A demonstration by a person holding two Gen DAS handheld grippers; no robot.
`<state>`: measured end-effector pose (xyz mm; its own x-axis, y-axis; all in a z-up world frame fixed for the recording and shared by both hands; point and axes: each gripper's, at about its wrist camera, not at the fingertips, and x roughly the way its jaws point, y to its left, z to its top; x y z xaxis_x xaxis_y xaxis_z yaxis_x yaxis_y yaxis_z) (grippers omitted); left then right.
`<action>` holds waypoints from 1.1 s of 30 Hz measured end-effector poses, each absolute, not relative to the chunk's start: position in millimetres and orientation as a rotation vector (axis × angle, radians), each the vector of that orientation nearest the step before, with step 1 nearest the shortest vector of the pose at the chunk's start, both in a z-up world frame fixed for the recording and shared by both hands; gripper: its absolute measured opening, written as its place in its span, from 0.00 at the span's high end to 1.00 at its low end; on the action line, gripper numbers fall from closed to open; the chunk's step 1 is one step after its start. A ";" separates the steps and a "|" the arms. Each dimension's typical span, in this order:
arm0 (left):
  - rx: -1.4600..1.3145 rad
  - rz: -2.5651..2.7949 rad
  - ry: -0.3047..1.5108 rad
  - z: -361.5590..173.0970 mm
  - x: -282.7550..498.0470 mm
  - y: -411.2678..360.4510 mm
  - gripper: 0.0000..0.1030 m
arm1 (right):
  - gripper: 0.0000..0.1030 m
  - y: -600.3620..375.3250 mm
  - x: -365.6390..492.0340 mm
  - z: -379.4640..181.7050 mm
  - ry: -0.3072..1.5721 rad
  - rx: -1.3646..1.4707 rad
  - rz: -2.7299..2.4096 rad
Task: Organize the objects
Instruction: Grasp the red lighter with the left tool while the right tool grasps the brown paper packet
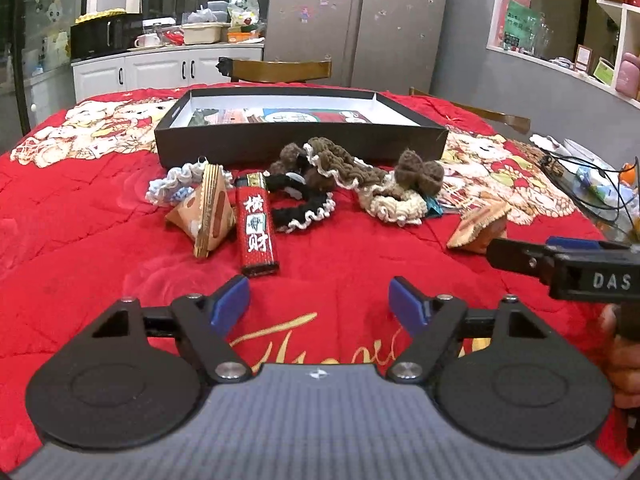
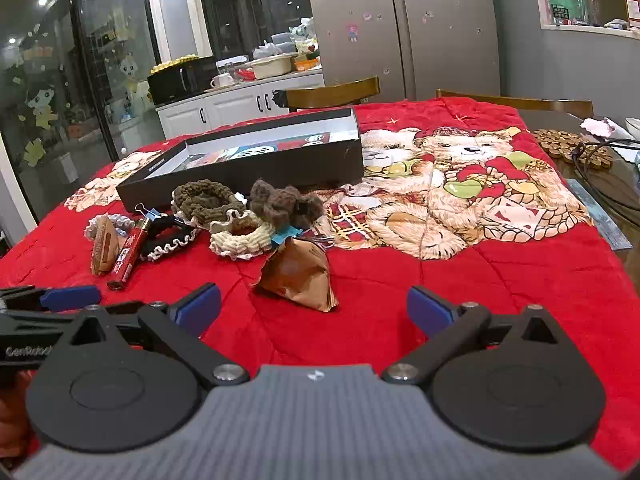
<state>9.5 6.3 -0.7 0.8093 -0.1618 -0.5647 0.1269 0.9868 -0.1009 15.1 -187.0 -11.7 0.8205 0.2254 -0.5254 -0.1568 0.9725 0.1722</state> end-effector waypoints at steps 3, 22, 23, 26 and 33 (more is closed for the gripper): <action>-0.080 -0.122 0.610 -1.4 15.7 8.3 0.21 | 0.01 -186.4 15.2 -12.0 0.576 0.125 0.207; -0.042 -0.060 0.638 -4.3 58.8 7.4 0.21 | 0.17 -178.5 49.8 -18.0 0.630 0.130 0.169; -0.040 -0.065 0.635 -4.6 60.7 7.5 0.21 | 0.18 -178.2 52.1 -18.3 0.628 0.132 0.172; -0.052 -0.070 0.638 -5.8 67.2 9.3 0.21 | 0.21 -176.7 57.7 -19.4 0.631 0.135 0.176; -0.031 -0.076 0.642 -7.1 70.4 4.3 0.20 | 0.23 -177.4 57.5 -20.1 0.628 0.149 0.209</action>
<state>70.4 4.3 -7.1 0.7985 -0.0804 -0.5966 0.0612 0.9967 -0.0524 57.5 -177.4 -20.1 0.7889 0.2386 -0.5663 -0.1484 0.9682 0.2012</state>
